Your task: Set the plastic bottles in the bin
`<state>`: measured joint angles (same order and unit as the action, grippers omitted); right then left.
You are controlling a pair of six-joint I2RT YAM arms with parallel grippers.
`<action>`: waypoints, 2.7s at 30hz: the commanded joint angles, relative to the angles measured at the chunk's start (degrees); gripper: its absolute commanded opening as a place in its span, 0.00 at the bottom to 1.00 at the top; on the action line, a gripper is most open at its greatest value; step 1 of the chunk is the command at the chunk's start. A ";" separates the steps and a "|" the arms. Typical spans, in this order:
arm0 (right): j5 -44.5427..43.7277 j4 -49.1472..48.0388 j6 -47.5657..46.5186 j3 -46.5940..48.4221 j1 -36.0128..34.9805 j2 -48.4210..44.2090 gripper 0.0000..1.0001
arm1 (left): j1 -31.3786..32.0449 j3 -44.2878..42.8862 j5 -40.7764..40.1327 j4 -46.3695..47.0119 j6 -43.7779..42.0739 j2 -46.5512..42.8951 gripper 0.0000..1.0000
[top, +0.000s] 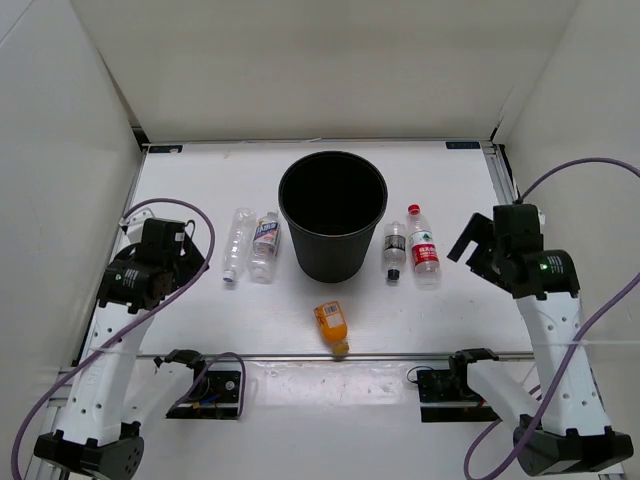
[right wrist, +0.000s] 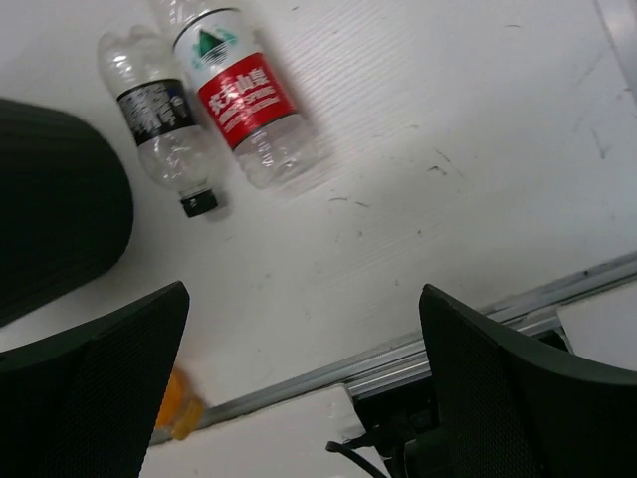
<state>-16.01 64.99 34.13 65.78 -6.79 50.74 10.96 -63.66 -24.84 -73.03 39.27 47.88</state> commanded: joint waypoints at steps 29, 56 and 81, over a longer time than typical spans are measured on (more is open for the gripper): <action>22.42 -16.91 -14.45 18.51 5.21 54.89 1.00 | 6.35 0.46 -2.49 3.60 1.16 7.49 0.99; 28.67 -21.40 -7.40 40.94 -6.63 33.01 0.48 | 5.21 -4.02 -2.06 9.57 13.03 12.77 0.99; 1.67 -15.26 -9.53 43.93 -11.34 36.62 1.00 | 4.16 -5.61 -4.96 7.38 13.29 12.86 0.99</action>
<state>-8.32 48.03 21.69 113.69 -24.69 88.31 15.44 -71.37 -28.60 -66.43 51.96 63.66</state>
